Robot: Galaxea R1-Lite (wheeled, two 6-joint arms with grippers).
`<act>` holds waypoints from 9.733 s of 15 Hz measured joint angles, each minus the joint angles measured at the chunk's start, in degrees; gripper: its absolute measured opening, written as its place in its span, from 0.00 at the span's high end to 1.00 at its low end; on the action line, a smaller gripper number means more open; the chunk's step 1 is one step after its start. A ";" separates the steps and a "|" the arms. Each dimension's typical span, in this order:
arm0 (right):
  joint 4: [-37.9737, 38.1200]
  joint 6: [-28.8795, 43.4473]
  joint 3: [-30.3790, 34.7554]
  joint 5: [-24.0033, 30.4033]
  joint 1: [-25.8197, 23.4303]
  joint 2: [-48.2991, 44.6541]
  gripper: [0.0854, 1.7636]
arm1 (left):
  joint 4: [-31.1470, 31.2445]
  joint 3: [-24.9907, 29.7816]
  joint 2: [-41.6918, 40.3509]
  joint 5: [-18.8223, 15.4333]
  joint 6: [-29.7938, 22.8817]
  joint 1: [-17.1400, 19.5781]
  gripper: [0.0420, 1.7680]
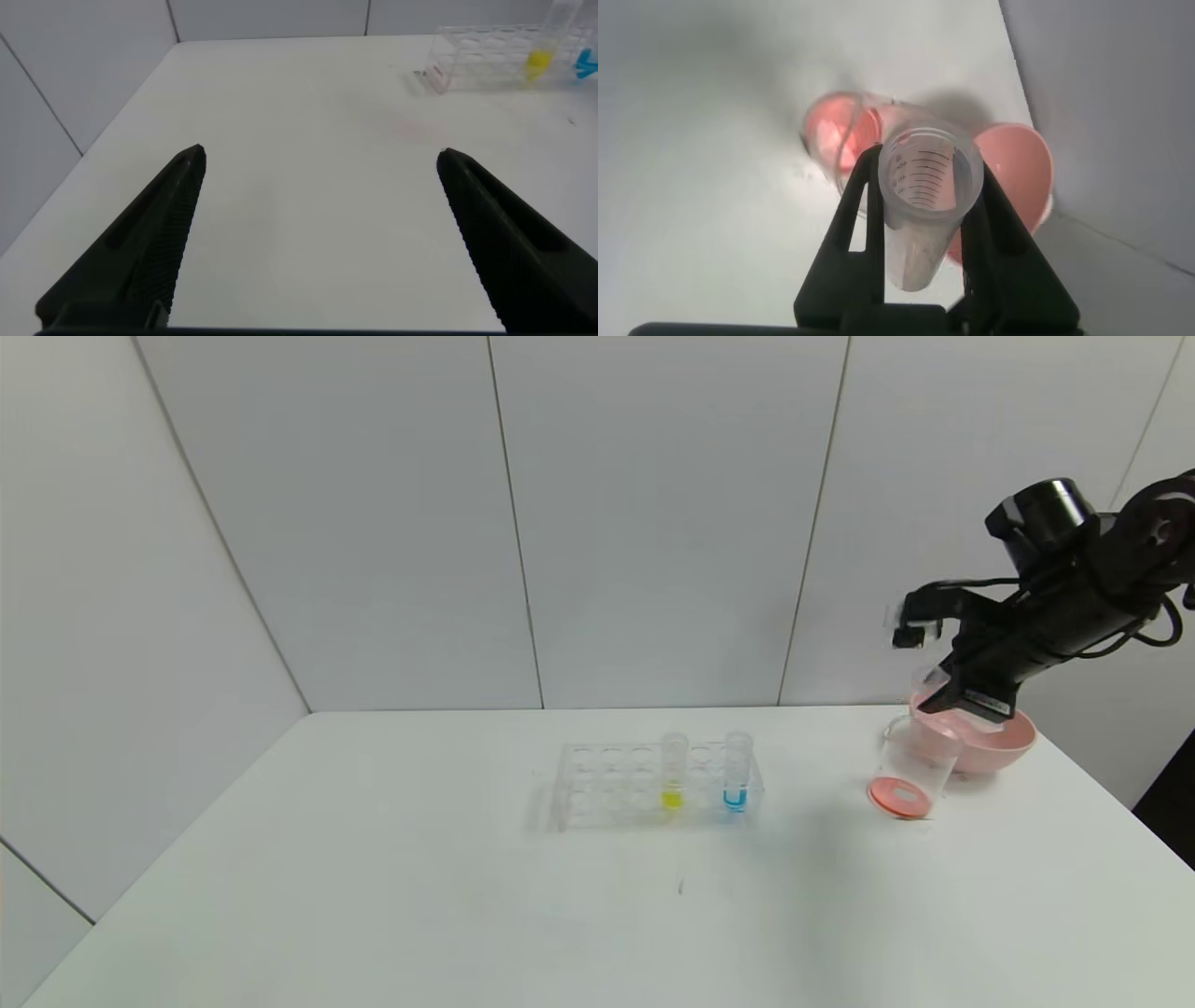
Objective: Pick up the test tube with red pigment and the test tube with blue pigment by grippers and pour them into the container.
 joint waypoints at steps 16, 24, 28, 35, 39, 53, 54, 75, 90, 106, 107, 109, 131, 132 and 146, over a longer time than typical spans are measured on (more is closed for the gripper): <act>-56.16 54.65 42.57 7.25 -3.00 -25.92 0.74 | 0.00 0.00 0.00 0.00 0.00 0.00 0.00; -65.87 60.86 59.22 3.89 -9.75 -34.13 0.74 | 0.00 0.00 0.00 0.00 0.00 0.00 0.00; -73.92 60.12 59.01 3.04 -12.92 -29.53 0.74 | 0.00 0.00 0.00 0.00 0.00 0.00 0.00; -81.73 58.42 50.31 -2.68 -14.29 -12.85 0.74 | 0.00 0.00 0.00 0.00 0.00 0.00 0.00; -83.60 58.23 47.06 -2.93 -15.14 -6.13 0.74 | 0.00 0.00 0.00 0.00 0.00 0.00 0.00; -92.32 58.37 42.86 -2.33 -15.97 6.91 0.68 | 0.00 0.00 0.00 0.00 0.00 0.00 0.00; -92.42 58.39 42.86 -2.26 -15.98 7.24 0.60 | 0.00 0.00 0.00 0.00 0.00 0.00 0.00; -96.83 61.49 79.84 -0.02 -10.54 -21.24 0.07 | 0.00 0.00 0.00 0.00 0.00 0.00 0.00; -107.18 72.44 83.94 -38.80 36.30 -13.57 0.04 | 0.00 0.00 0.00 0.00 0.00 0.00 0.00; -96.99 71.91 58.27 -38.69 33.96 4.85 0.04 | 0.00 0.00 0.00 0.00 0.00 0.00 0.00; -96.85 71.69 57.92 -38.25 33.88 5.14 0.04 | 0.00 0.00 0.00 0.00 0.00 0.00 0.00; -96.99 71.58 57.45 -37.82 33.82 5.49 0.04 | 0.02 0.00 0.00 0.00 0.00 0.00 0.00; -97.54 69.32 58.06 -37.49 34.76 4.95 0.76 | 0.00 0.00 0.00 0.00 0.00 -0.02 0.00; -97.57 69.36 58.27 -37.44 34.76 4.96 0.76 | 0.00 0.00 0.00 0.00 0.00 0.00 0.00; -96.92 63.73 57.53 -37.02 34.04 -2.40 0.76 | 0.00 0.00 0.00 0.00 0.00 0.00 0.00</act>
